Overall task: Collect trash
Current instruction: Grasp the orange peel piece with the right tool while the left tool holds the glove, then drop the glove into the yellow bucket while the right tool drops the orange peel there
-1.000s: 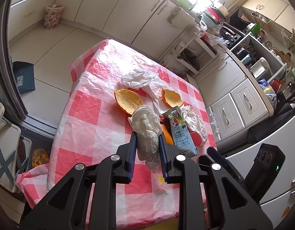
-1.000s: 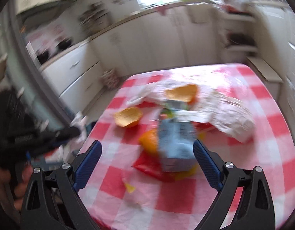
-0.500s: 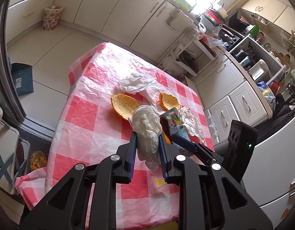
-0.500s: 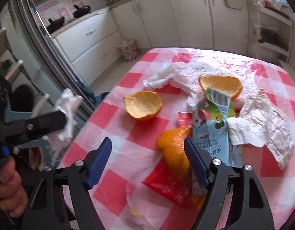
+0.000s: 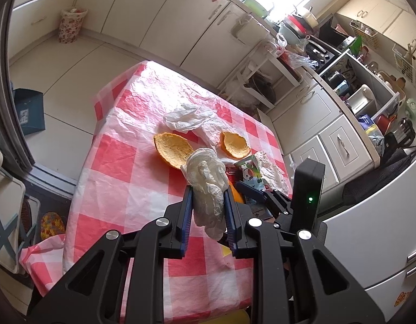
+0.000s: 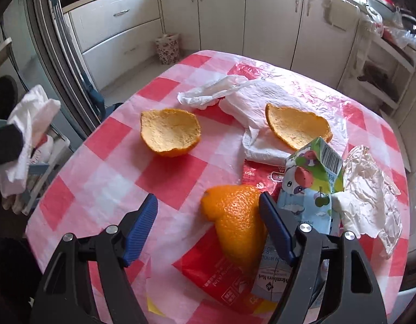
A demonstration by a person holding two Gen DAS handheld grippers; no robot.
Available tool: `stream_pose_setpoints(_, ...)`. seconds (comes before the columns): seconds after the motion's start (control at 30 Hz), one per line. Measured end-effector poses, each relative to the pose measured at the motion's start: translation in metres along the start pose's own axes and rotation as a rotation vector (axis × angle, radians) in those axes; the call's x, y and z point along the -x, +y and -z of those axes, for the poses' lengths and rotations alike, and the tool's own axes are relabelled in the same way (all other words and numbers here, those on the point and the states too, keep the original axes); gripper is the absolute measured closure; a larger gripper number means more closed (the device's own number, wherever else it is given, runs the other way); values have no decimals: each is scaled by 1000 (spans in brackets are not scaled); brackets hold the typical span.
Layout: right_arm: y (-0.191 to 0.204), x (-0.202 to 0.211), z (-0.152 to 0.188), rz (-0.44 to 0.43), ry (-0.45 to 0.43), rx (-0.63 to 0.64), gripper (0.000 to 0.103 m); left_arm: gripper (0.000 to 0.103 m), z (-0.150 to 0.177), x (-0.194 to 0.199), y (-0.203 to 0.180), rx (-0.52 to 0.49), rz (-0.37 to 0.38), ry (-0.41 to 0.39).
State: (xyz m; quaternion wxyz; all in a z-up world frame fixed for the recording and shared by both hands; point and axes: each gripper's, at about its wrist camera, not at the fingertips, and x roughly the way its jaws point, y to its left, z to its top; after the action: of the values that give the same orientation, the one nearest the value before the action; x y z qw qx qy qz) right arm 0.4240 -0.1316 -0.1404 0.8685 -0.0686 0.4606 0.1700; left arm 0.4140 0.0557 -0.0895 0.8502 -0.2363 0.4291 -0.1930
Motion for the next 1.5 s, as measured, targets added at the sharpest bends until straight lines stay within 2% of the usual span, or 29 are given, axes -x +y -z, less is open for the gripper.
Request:
stream_pose_setpoints(0.07, -3, -1, 0, 5, 2, -2, 34, 83, 0, -1, -1, -3, 0, 1)
stream_pose_setpoints(0.13, -5, -3, 0, 41, 6, 18, 48, 83, 0, -1, 0, 0, 0, 1)
stream_pose_setpoints(0.2, -9, -5, 1, 64, -3, 30, 57, 83, 0, 0, 0, 4, 2, 0)
stream_pose_setpoints(0.3, -17, -3, 1, 68, -17, 2, 64, 83, 0, 0, 0, 3, 1, 0)
stream_pose_setpoints(0.4, -31, 4, 0, -10, -35, -94, 72, 83, 0, 0, 1, 2, 1, 1)
stream_pose_setpoints(0.5, -52, 11, 0, -145, -56, -237, 76, 83, 0, 0, 0, 3, 1, -1)
stream_pose_setpoints(0.53, -60, 13, 1, -218, -64, -299, 76, 83, 0, 0, 0, 3, 2, -1)
stream_pose_setpoints(0.7, -81, 21, 8, -448, -99, -474, 77, 83, 1, 0, -3, -7, 3, -1)
stream_pose_setpoints(0.8, -81, 25, 12, -531, -107, -518, 77, 83, 1, 0, -5, -12, 3, -2)
stream_pose_setpoints(1.03, -72, 49, 22, -584, -125, -509, 77, 83, 7, -1, -15, -56, 3, -9)
stream_pose_setpoints(1.2, -74, 72, 41, -605, -160, -551, 77, 83, 19, -1, -36, -132, -21, -22)
stream_pose_setpoints(1.33, -70, 99, 57, -615, -211, -567, 77, 83, 45, 21, -61, -216, -27, -61)
stream_pose_setpoints(1.5, -60, 136, 103, -600, -243, -571, 77, 83, 88, 48, -76, -250, -14, -50)
